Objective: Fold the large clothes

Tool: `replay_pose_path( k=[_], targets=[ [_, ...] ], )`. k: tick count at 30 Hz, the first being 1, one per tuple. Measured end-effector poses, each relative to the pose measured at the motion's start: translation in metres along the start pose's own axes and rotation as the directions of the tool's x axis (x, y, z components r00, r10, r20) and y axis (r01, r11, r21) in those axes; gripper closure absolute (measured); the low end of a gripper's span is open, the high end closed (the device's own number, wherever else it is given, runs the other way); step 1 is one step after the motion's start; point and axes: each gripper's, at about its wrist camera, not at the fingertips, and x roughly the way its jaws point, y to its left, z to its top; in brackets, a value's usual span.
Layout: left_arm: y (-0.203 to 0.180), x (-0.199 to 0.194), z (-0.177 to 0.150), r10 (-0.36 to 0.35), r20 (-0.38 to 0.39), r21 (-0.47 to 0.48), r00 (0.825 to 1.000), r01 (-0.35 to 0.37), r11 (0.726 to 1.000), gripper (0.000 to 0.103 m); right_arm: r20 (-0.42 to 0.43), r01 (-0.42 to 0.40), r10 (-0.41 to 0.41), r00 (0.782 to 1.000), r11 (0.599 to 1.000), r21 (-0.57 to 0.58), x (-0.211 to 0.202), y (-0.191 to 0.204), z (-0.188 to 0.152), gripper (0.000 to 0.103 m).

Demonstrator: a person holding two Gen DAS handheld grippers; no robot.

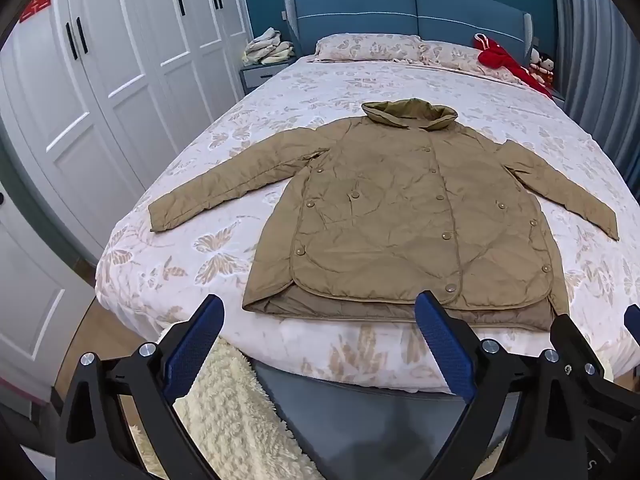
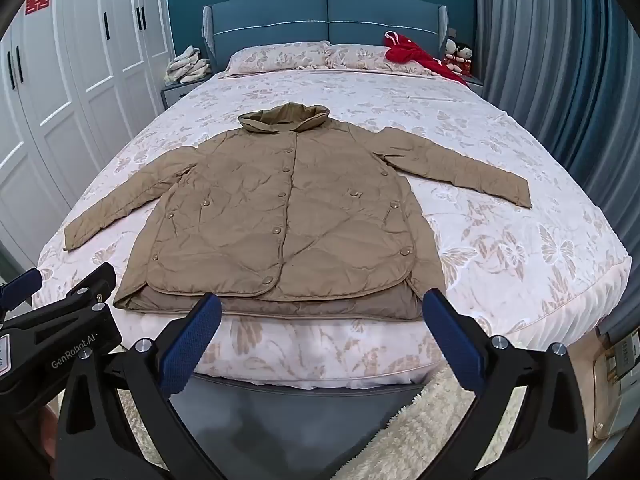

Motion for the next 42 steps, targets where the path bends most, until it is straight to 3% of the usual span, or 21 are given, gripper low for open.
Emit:
replay_pose_path(
  k=[42],
  targets=[
    [-0.0037, 0.0034, -0.0007, -0.012, -0.012, -0.01, 1.0, 0.012, 1.0, 0.01, 0.001, -0.009, 0.009, 1.0, 1.0, 0.011, 0.0006, -0.0004, 0.0001, 0.005]
  ],
)
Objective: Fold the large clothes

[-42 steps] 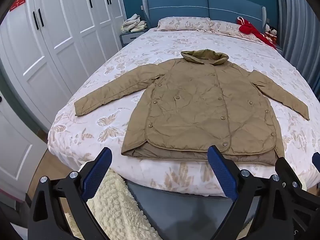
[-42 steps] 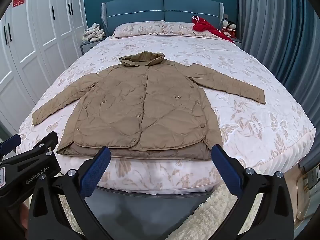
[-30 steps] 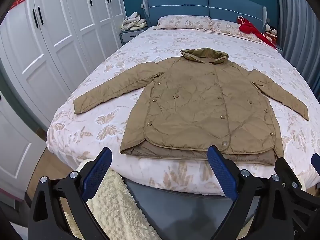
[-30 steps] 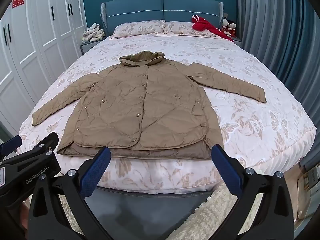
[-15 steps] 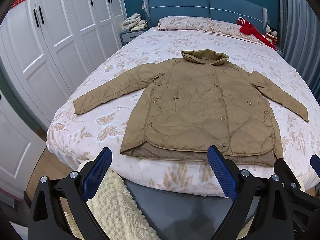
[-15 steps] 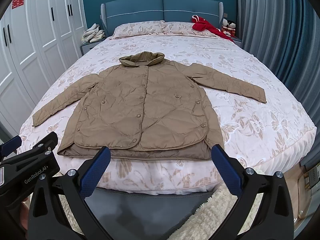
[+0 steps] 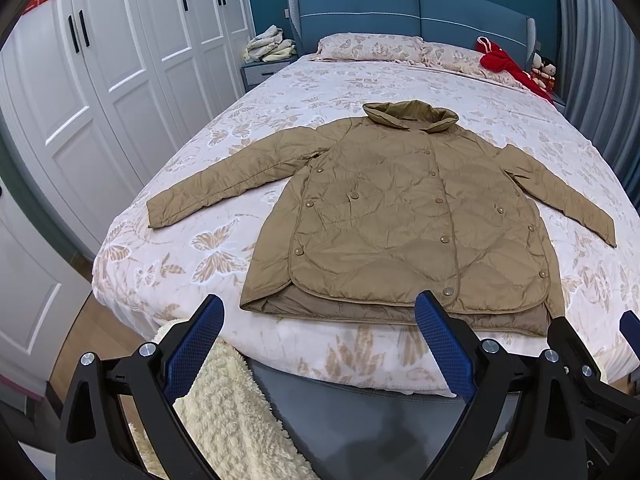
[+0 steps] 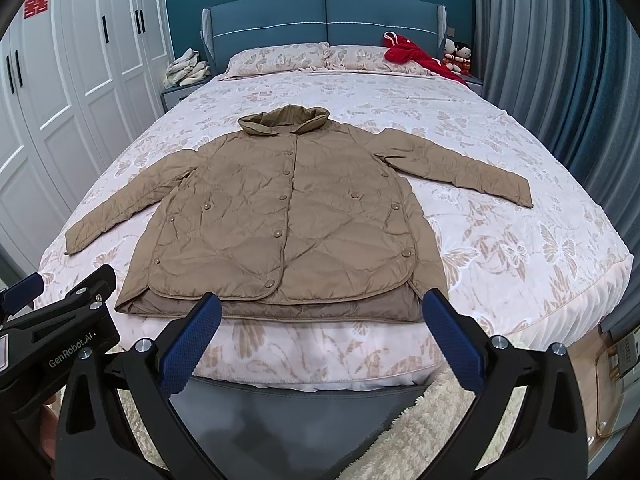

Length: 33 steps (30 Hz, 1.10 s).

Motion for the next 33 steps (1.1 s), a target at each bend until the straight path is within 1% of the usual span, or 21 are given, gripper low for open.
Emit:
replay_pose_path(
  k=[33],
  targets=[
    [0.0005, 0.0004, -0.0013, -0.001, 0.004, -0.001, 1.0, 0.001, 1.0, 0.01, 0.001, -0.001, 0.001, 1.0, 1.0, 0.001, 0.0016, 0.0011, -0.0022, 0.005]
  ],
)
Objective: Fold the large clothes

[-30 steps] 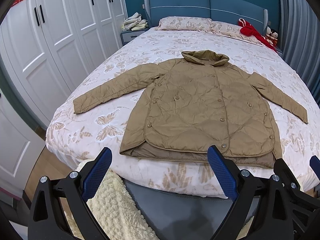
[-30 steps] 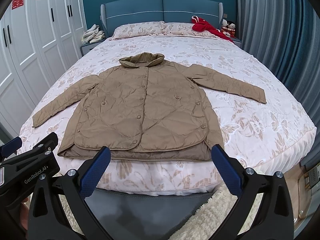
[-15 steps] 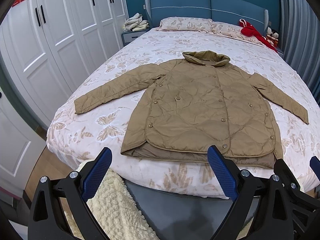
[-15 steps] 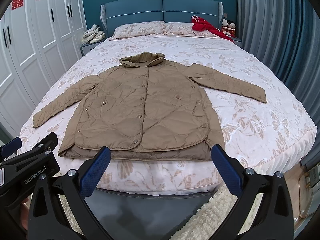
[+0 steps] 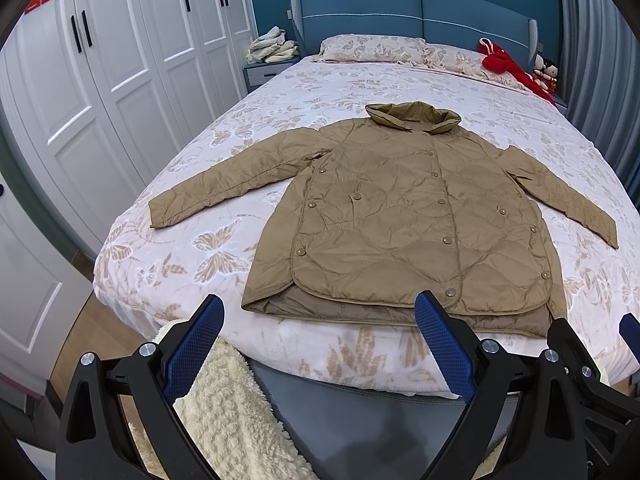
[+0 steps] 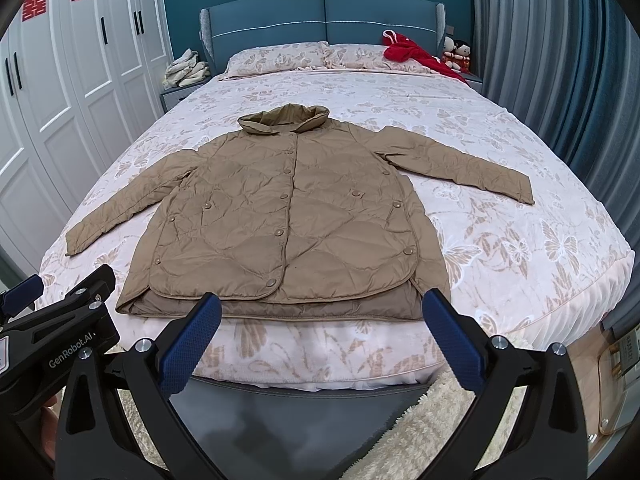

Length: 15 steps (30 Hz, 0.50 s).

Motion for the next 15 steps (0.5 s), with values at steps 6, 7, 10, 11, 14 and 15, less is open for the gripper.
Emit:
replay_pose_path(
  k=[6, 7, 10, 11, 14, 15],
  targets=[
    [0.0009, -0.0006, 0.0002, -0.001, -0.001, -0.002, 1.0, 0.001, 1.0, 0.01, 0.0, -0.001, 0.001, 1.0, 1.0, 0.001, -0.0002, -0.002, -0.0004, 0.005],
    [0.0001, 0.0, 0.0, -0.001, -0.002, -0.001, 1.0, 0.001, 1.0, 0.01, 0.0, -0.001, 0.001, 1.0, 1.0, 0.0, -0.0003, -0.0026, -0.0005, 0.005],
    [0.0002, -0.0001, -0.0003, -0.001, 0.0, -0.001, 1.0, 0.001, 1.0, 0.01, -0.001, -0.001, 0.001, 1.0, 1.0, 0.001, 0.0021, 0.0018, 0.0, 0.005],
    [0.0009, -0.0005, 0.0, -0.001, -0.001, -0.001, 1.0, 0.001, 1.0, 0.01, 0.0, -0.001, 0.001, 1.0, 1.0, 0.001, 0.0016, 0.0002, -0.0002, 0.005],
    [0.0009, -0.0006, -0.0001, -0.001, 0.0, -0.002, 1.0, 0.001, 1.0, 0.01, 0.0, -0.001, 0.001, 1.0, 1.0, 0.001, 0.0015, -0.0003, -0.0004, 0.005],
    [0.0002, -0.0003, -0.0004, -0.001, 0.0, -0.002, 1.0, 0.001, 1.0, 0.01, 0.001, 0.0, 0.0, 1.0, 1.0, 0.001, 0.0019, 0.001, -0.0003, 0.005]
  ],
)
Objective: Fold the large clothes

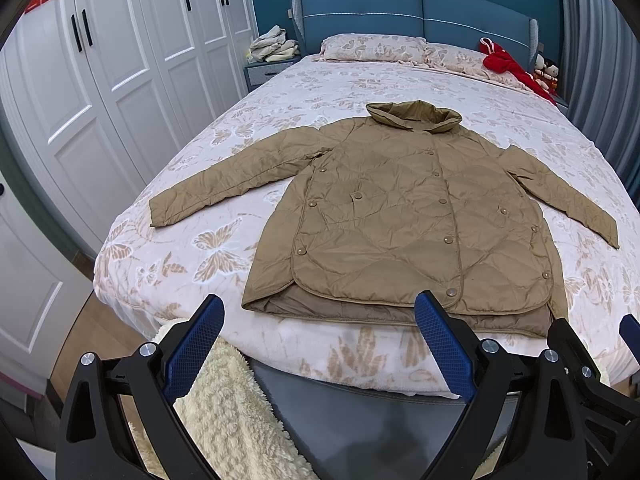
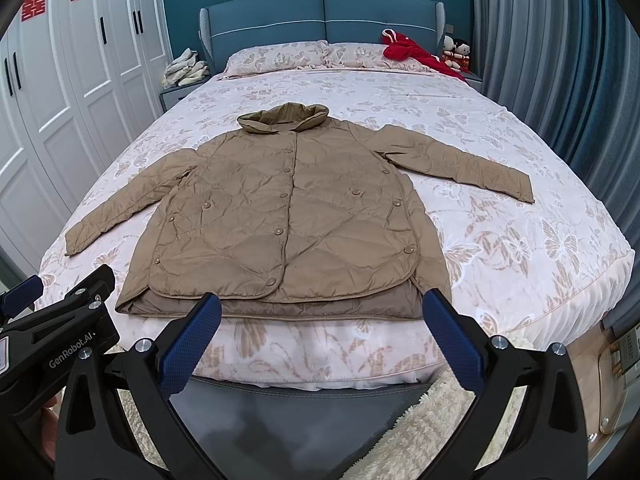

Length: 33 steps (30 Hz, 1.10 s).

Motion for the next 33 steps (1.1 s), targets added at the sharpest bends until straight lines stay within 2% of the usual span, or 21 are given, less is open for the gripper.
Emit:
replay_pose_path(
  k=[14, 23, 26, 30, 33],
  targets=[
    [0.006, 0.002, -0.001, 0.001, -0.013, 0.001, 1.0, -0.001, 1.0, 0.01, -0.012, -0.004, 0.004, 1.0, 1.0, 0.006, 0.001, 0.0, 0.003, 0.005],
    [-0.009, 0.033, 0.005, -0.011, -0.06, 0.015, 0.998, 0.012, 1.0, 0.008, -0.06, -0.018, 0.02, 0.998, 1.0, 0.025, 0.033, -0.013, -0.002, 0.005],
    [-0.012, 0.043, 0.009, -0.023, -0.07, 0.011, 0.997, 0.023, 1.0, 0.008, -0.073, -0.049, 0.052, 0.996, 0.998, 0.033, 0.044, -0.017, -0.001, 0.005],
    [-0.012, 0.058, 0.018, -0.04, -0.08, -0.026, 0.996, 0.038, 0.999, 0.008, -0.068, -0.093, 0.101, 0.993, 0.989, 0.112, 0.067, -0.048, 0.014, 0.005],
    [-0.009, 0.071, 0.028, -0.048, -0.087, -0.063, 0.995, 0.043, 0.997, 0.008, -0.06, -0.089, 0.105, 0.993, 0.97, 0.225, 0.095, -0.095, 0.029, 0.005]
  ],
)
